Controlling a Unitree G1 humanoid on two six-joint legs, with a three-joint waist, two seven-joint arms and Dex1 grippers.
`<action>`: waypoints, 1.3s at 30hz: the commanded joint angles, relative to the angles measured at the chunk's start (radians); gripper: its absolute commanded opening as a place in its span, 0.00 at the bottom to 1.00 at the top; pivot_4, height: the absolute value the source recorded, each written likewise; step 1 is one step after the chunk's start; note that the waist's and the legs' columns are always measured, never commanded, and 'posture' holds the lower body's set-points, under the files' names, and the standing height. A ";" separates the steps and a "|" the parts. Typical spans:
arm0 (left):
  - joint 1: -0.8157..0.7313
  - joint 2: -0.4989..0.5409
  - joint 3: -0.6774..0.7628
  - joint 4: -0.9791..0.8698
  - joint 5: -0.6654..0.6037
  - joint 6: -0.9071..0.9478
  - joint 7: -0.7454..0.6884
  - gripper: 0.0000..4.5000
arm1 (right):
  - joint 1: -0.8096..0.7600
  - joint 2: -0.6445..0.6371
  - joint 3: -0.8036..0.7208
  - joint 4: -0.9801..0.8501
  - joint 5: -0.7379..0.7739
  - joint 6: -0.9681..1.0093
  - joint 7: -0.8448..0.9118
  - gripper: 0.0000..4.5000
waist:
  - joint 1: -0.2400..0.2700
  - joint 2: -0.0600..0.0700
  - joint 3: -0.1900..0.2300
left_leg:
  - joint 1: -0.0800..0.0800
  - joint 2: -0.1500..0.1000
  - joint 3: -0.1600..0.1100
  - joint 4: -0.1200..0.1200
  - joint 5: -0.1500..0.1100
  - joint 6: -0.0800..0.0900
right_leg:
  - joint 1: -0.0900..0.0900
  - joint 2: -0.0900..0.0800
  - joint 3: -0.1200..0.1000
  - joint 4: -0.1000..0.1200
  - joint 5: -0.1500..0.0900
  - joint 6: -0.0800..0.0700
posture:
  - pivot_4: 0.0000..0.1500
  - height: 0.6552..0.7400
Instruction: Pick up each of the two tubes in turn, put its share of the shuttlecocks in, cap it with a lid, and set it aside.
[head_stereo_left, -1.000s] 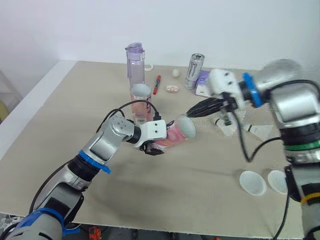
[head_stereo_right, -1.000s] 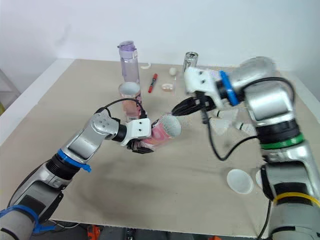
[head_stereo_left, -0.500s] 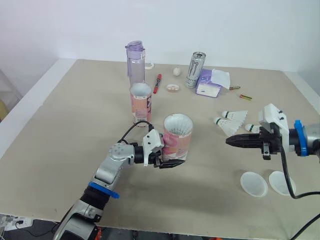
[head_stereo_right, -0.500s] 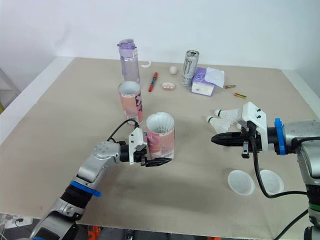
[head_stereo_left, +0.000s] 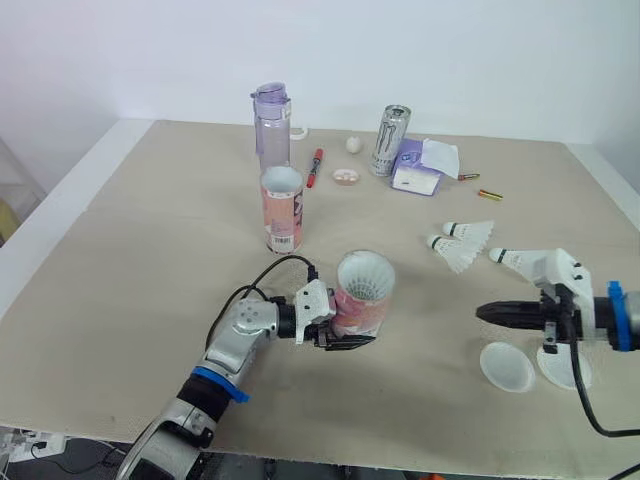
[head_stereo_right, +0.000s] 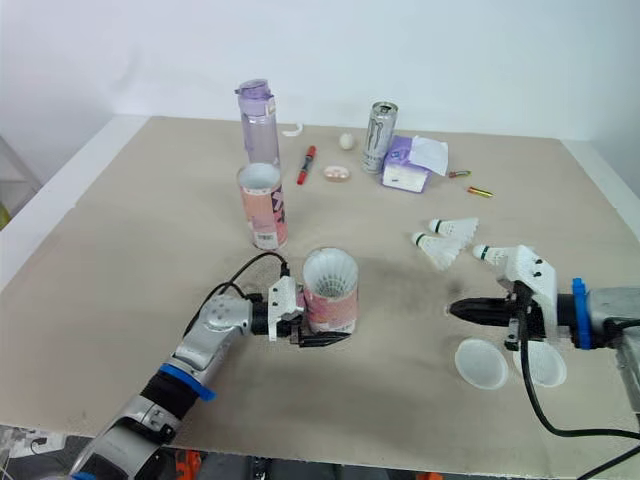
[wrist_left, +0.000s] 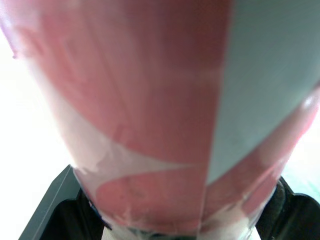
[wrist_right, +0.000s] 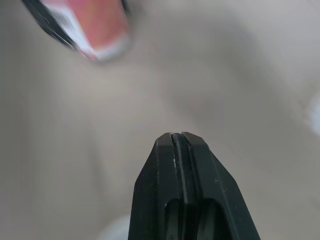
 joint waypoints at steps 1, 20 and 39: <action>-0.007 -0.003 -0.023 0.050 0.029 -0.015 -0.004 0.74 | -0.019 -0.049 -0.002 0.035 -0.023 -0.059 0.020 0.01 | 0.000 0.000 0.000 | 0.000 0.000 0.000 0.000 0.000 0.000 | 0.000 0.000 0.000 0.000 0.000 0.000 | 1.00 1.00; -0.022 0.031 -0.040 0.062 0.049 0.015 -0.028 0.74 | -0.020 -0.175 0.173 0.077 -0.121 -0.066 0.092 0.99 | 0.000 0.001 -0.001 | 0.002 0.000 0.000 0.001 0.000 0.000 | 0.001 0.000 0.000 0.000 0.000 0.000 | 1.00 1.00; -0.027 0.054 -0.029 0.026 0.035 0.057 -0.028 0.74 | -0.030 -0.142 0.271 0.012 -0.159 -0.019 0.004 0.49 | -0.001 0.002 -0.001 | 0.003 0.002 0.000 0.000 0.000 0.000 | 0.001 0.001 0.000 0.000 0.001 0.000 | 1.00 1.00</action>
